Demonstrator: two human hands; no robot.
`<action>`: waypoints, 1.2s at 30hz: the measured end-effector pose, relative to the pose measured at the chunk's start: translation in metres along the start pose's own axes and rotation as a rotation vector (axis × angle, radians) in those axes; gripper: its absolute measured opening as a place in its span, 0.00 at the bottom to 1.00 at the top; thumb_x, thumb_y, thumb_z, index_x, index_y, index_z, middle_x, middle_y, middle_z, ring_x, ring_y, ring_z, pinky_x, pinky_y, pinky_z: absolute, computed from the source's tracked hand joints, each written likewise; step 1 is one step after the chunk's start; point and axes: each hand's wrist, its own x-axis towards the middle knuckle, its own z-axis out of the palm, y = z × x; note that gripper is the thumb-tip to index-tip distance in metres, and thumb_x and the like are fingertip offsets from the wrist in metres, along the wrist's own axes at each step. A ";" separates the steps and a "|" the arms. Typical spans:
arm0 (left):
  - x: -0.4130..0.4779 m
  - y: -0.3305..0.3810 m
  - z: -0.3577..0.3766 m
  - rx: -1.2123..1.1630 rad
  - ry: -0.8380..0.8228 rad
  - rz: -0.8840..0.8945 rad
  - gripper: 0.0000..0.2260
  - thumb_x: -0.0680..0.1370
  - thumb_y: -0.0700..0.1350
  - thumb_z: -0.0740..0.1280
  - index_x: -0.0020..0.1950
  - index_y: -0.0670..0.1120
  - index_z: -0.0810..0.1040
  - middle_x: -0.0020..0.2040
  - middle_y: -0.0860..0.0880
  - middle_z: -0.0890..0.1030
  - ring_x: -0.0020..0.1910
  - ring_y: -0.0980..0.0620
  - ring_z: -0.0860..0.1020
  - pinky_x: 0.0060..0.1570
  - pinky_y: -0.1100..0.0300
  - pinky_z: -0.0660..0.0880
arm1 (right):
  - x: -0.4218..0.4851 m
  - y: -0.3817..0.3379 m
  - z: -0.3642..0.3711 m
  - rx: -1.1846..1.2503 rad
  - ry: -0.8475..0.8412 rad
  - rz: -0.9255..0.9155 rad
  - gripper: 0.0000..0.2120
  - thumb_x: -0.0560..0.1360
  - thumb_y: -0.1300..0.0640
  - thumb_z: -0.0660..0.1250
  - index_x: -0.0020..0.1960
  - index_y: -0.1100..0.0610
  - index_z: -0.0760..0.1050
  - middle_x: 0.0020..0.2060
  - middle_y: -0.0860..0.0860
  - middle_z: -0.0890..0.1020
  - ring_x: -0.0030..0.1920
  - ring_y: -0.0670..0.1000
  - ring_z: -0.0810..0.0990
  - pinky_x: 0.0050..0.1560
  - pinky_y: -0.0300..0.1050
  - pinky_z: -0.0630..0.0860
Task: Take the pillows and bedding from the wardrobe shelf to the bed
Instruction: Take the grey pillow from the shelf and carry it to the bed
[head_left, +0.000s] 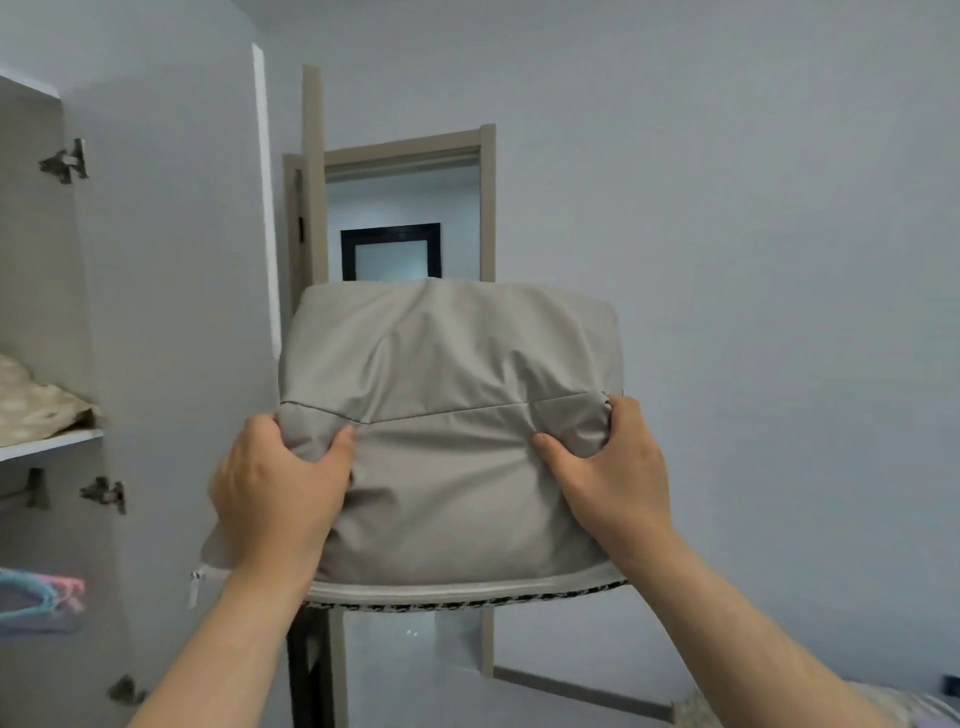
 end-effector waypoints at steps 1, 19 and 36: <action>-0.013 0.017 0.015 -0.024 -0.026 0.010 0.22 0.68 0.56 0.75 0.44 0.40 0.71 0.38 0.45 0.73 0.40 0.38 0.74 0.42 0.47 0.71 | 0.003 0.013 -0.021 -0.028 0.021 0.012 0.21 0.65 0.44 0.76 0.50 0.46 0.67 0.44 0.40 0.77 0.48 0.49 0.78 0.50 0.49 0.75; -0.276 0.277 0.251 -0.427 -0.659 0.121 0.22 0.69 0.58 0.73 0.49 0.41 0.72 0.47 0.39 0.80 0.49 0.36 0.76 0.49 0.47 0.69 | -0.028 0.208 -0.356 -0.552 0.458 0.363 0.24 0.66 0.40 0.73 0.53 0.49 0.68 0.47 0.46 0.77 0.50 0.53 0.78 0.46 0.47 0.71; -0.500 0.446 0.485 -0.773 -1.258 0.363 0.22 0.69 0.60 0.71 0.44 0.43 0.70 0.43 0.41 0.79 0.46 0.37 0.77 0.47 0.47 0.70 | -0.036 0.371 -0.472 -0.965 0.944 0.765 0.30 0.65 0.37 0.72 0.61 0.50 0.69 0.55 0.49 0.79 0.56 0.53 0.78 0.53 0.47 0.74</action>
